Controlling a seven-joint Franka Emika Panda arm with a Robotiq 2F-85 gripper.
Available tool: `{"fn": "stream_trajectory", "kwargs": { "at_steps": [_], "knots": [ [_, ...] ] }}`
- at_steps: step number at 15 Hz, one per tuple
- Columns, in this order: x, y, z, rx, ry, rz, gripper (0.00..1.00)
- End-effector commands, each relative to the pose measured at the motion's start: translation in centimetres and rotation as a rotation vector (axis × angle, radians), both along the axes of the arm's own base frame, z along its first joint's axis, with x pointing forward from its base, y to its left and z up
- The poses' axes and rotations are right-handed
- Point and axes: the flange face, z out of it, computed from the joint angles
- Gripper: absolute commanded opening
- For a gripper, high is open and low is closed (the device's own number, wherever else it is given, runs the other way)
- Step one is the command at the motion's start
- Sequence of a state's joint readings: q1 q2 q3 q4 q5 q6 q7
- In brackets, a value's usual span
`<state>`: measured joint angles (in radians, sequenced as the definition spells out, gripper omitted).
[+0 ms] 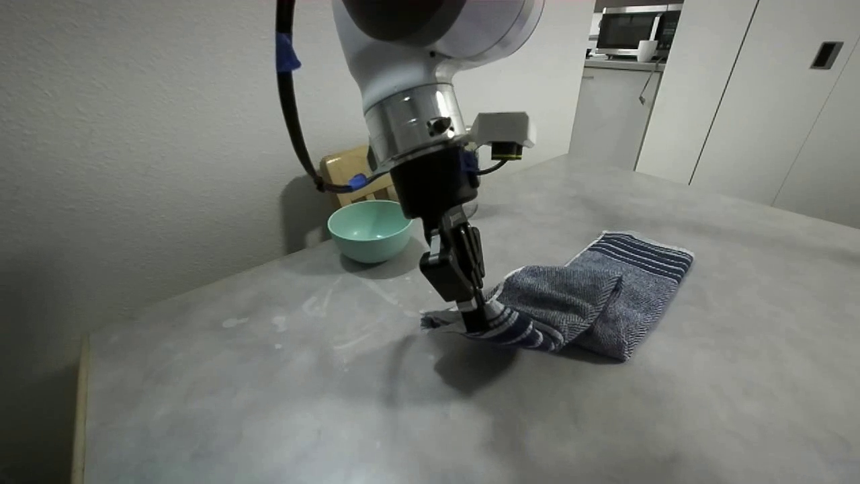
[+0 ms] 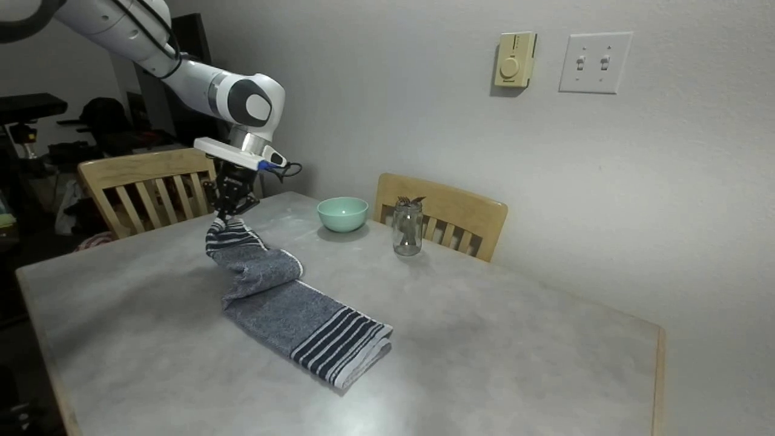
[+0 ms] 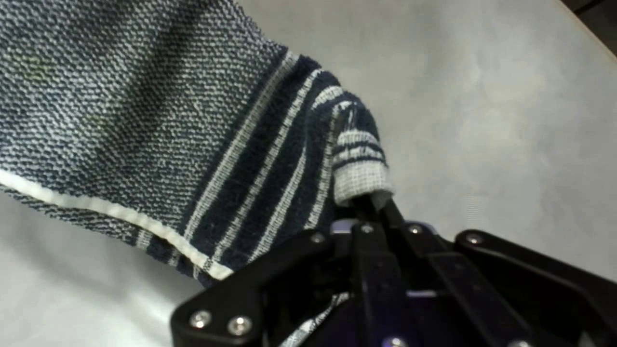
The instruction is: Unfold the towel from right to left
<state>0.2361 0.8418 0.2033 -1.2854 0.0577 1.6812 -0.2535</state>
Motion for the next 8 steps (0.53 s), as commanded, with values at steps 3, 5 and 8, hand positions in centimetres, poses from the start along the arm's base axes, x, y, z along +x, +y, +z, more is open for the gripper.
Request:
{"fn": "stream_trajectory", "kwargs": {
  "at_steps": [3, 5, 8],
  "knots": [
    [-0.6, 4.2, 0.0, 0.011, -0.007, 0.043, 0.01],
    [-0.8, 5.7, 0.4, 0.023, -0.029, 0.049, 0.01],
    [-0.6, 7.3, 1.5, 0.057, -0.076, 0.033, 0.01]
  ]
}}
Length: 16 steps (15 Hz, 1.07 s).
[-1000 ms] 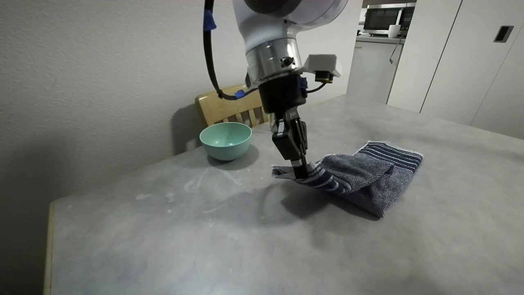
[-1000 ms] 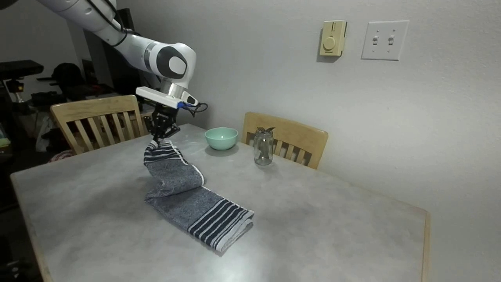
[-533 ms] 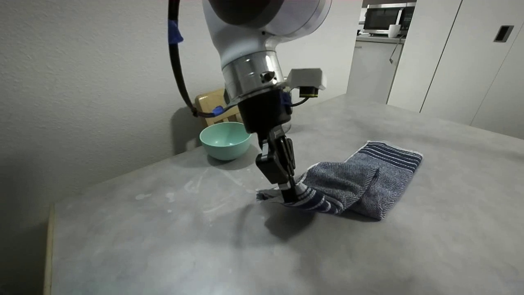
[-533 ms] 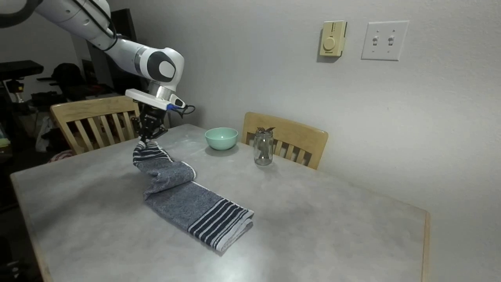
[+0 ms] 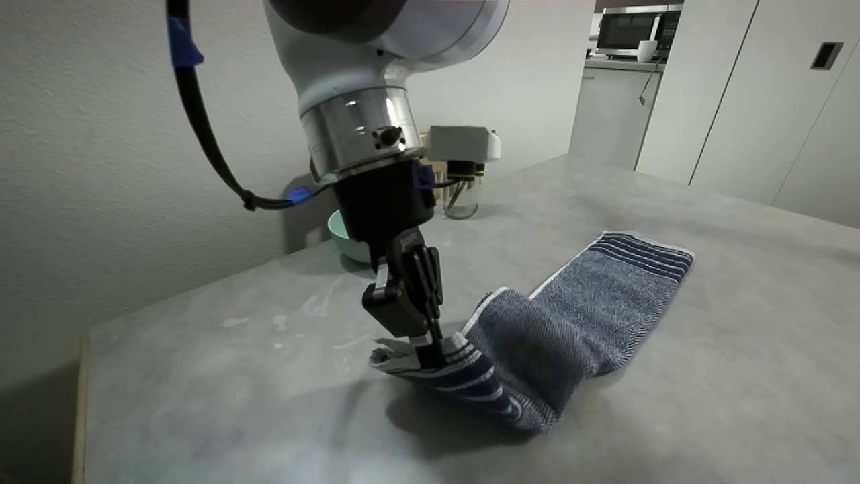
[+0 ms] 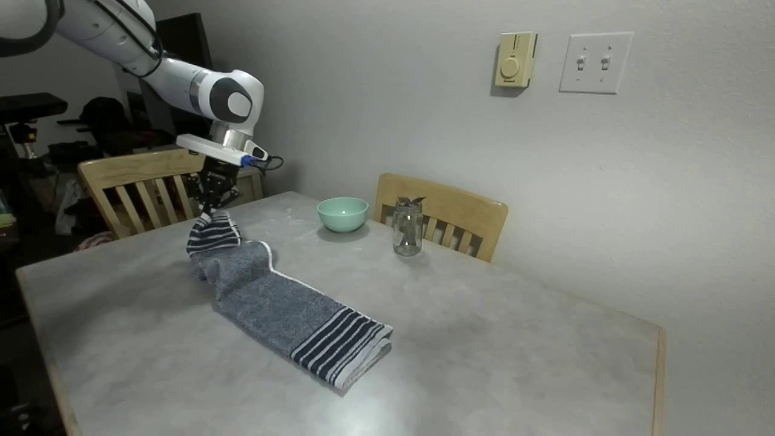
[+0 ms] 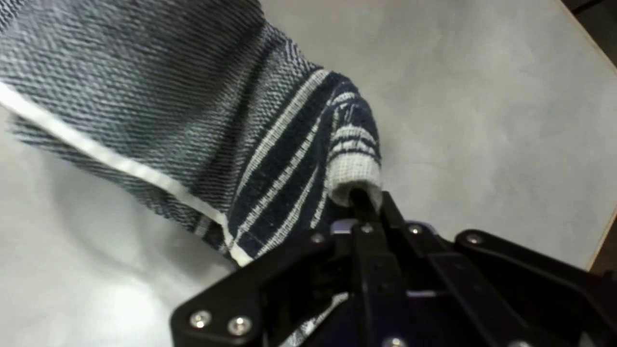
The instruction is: Unfold the towel from right to left
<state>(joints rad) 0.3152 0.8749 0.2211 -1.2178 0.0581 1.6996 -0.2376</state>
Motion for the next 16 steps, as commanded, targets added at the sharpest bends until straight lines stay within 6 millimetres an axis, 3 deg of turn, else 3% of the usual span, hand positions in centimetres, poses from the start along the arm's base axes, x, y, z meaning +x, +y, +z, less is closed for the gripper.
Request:
{"fn": "stream_trajectory", "kwargs": {
  "at_steps": [1, 2, 3, 4, 9, 12, 14, 16],
  "knots": [
    [0.8, 1.4, 1.3, 0.037, -0.039, -0.037, 0.01],
    [1.0, 1.5, 1.6, 0.041, -0.050, -0.046, 0.01],
    [1.1, 1.4, 1.8, 0.044, -0.058, -0.050, 0.30],
    [1.4, 1.3, 2.1, 0.043, -0.057, -0.056, 0.31],
    [2.2, -1.6, 2.7, 0.034, -0.035, -0.078, 0.66],
    [3.4, -6.2, 3.4, 0.023, -0.027, -0.107, 0.87],
    [3.3, -10.5, 4.0, 0.013, 0.035, -0.107, 0.99],
    [2.8, -14.7, 4.9, -0.047, 0.045, -0.093, 1.00]
  ]
}}
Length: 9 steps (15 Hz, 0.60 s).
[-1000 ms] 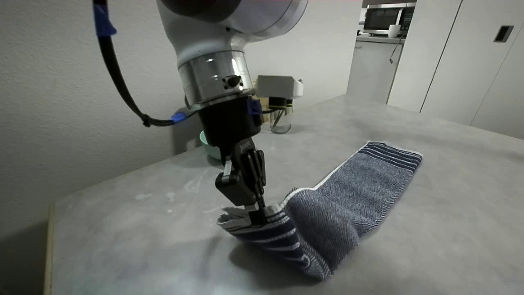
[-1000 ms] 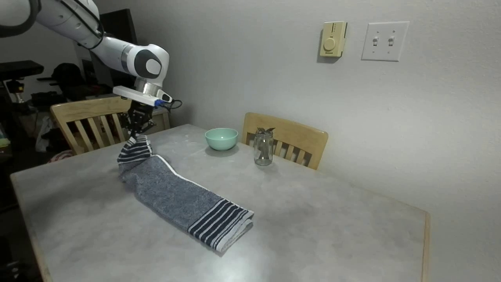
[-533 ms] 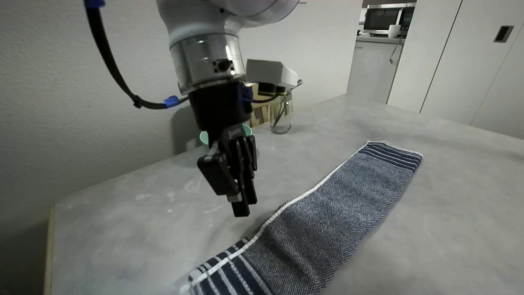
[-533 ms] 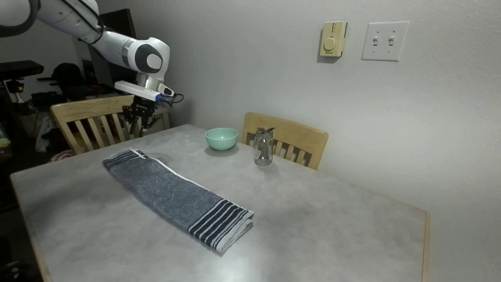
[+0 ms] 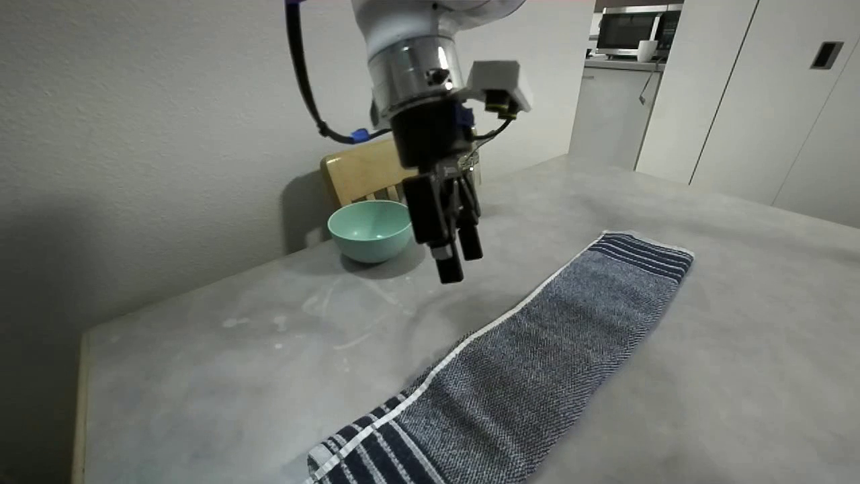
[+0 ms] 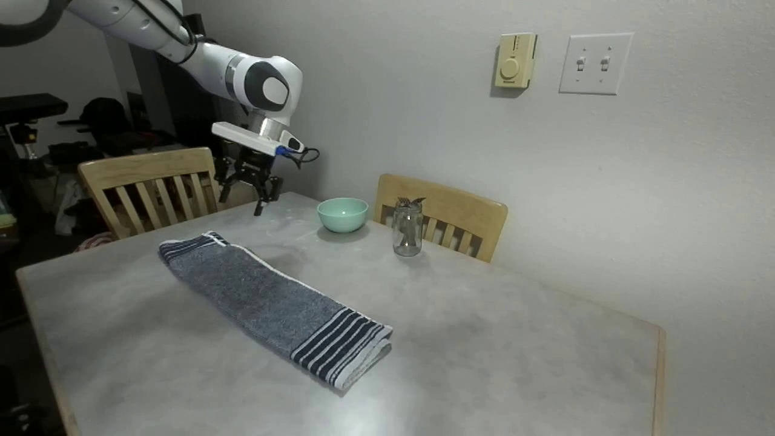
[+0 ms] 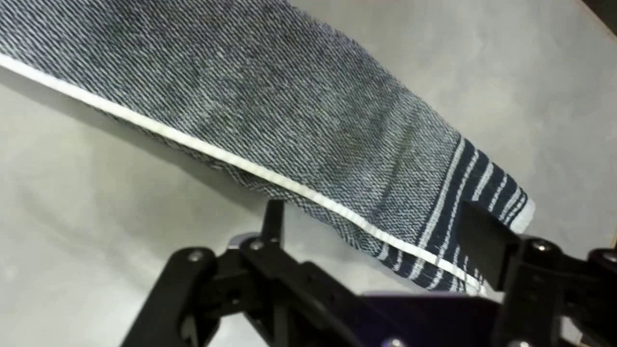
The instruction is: Unfold the towel from right to left
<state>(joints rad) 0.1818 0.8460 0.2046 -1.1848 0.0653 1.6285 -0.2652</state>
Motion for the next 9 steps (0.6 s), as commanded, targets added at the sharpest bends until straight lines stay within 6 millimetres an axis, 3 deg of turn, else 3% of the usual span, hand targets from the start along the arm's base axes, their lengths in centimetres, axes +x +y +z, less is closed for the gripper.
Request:
{"fn": "stream_trajectory", "kwargs": {
  "at_steps": [1, 5, 9],
  "knots": [
    [-1.9, -7.4, 2.4, -0.075, 0.055, 0.009, 1.00],
    [-4.0, -14.8, 4.7, -0.129, 0.144, -0.050, 1.00],
    [-6.3, -19.4, 6.6, -0.163, 0.211, -0.078, 1.00]
  ]
}}
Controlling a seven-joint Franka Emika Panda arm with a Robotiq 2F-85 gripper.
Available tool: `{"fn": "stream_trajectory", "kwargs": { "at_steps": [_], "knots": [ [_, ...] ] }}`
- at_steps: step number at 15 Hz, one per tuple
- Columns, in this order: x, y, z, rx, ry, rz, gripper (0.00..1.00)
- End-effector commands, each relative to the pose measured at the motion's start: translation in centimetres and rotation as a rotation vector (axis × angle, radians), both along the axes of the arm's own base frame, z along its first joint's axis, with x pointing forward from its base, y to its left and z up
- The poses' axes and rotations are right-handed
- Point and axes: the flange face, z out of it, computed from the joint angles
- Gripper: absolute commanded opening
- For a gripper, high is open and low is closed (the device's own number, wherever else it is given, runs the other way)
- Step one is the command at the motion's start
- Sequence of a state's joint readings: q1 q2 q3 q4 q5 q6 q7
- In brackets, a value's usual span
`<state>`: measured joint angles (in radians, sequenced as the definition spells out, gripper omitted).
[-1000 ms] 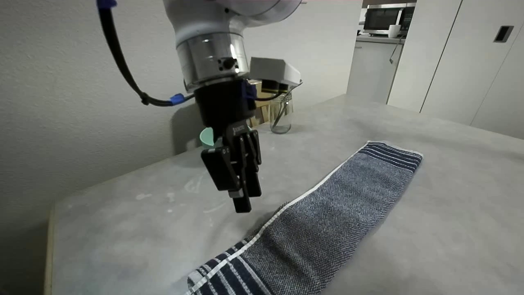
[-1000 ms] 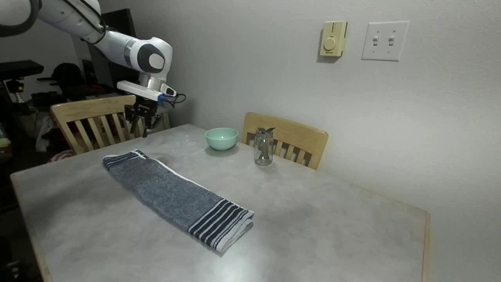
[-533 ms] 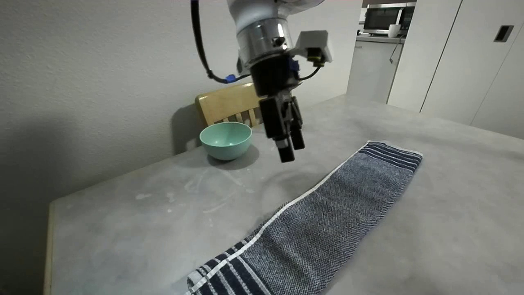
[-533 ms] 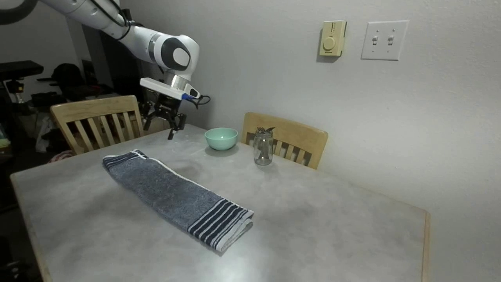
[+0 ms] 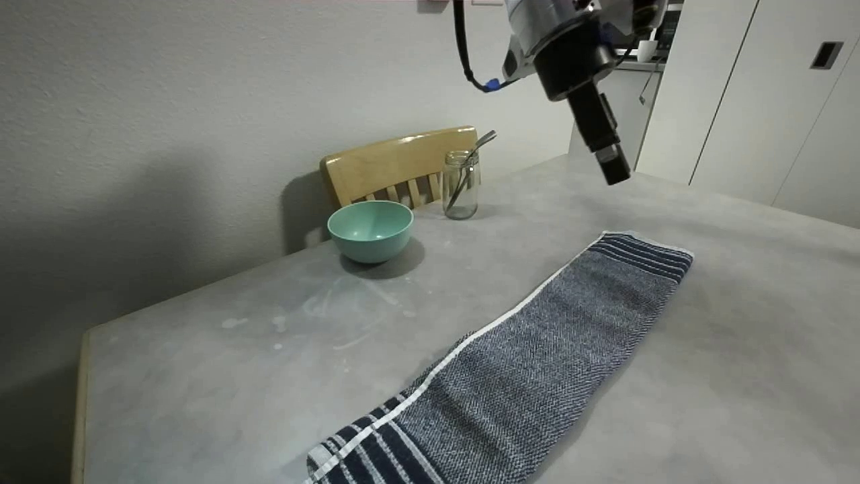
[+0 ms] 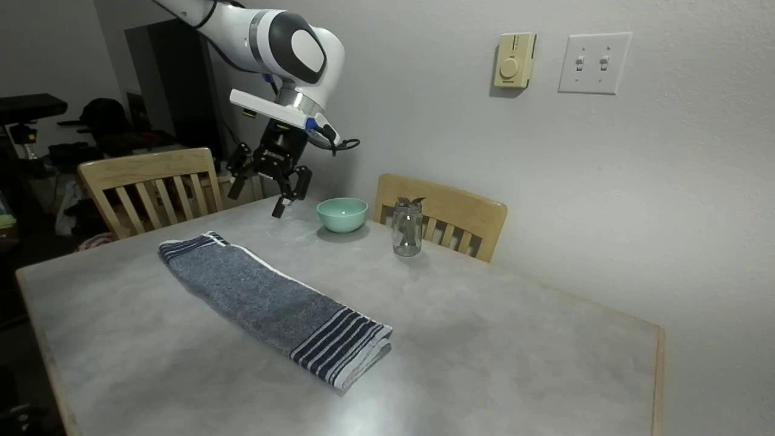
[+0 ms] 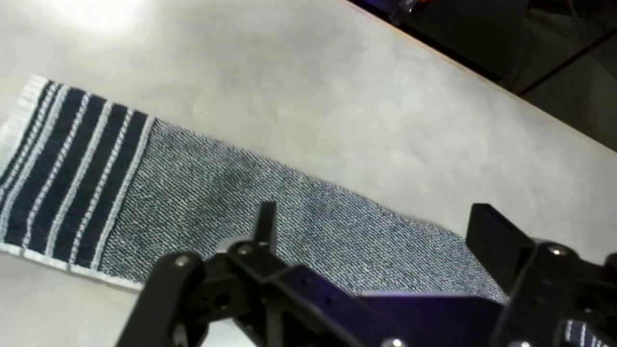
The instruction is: Unfold the towel from right to left
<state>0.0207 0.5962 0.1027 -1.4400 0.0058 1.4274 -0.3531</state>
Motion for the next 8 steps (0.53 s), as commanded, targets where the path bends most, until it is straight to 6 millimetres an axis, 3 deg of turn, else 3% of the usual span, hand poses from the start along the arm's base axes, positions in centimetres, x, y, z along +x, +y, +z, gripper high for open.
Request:
{"fn": "stream_trajectory", "kwargs": {
  "at_steps": [1, 2, 3, 8],
  "knots": [
    [-3.1, -3.0, 2.0, -0.028, 0.052, -0.006, 1.00],
    [-3.5, -3.6, 2.4, -0.030, 0.059, -0.016, 1.00],
    [-1.6, -2.6, 1.4, -0.021, 0.042, -0.025, 1.00],
    [-2.6, -3.2, 2.1, -0.027, 0.055, -0.032, 1.00]
  ]
}}
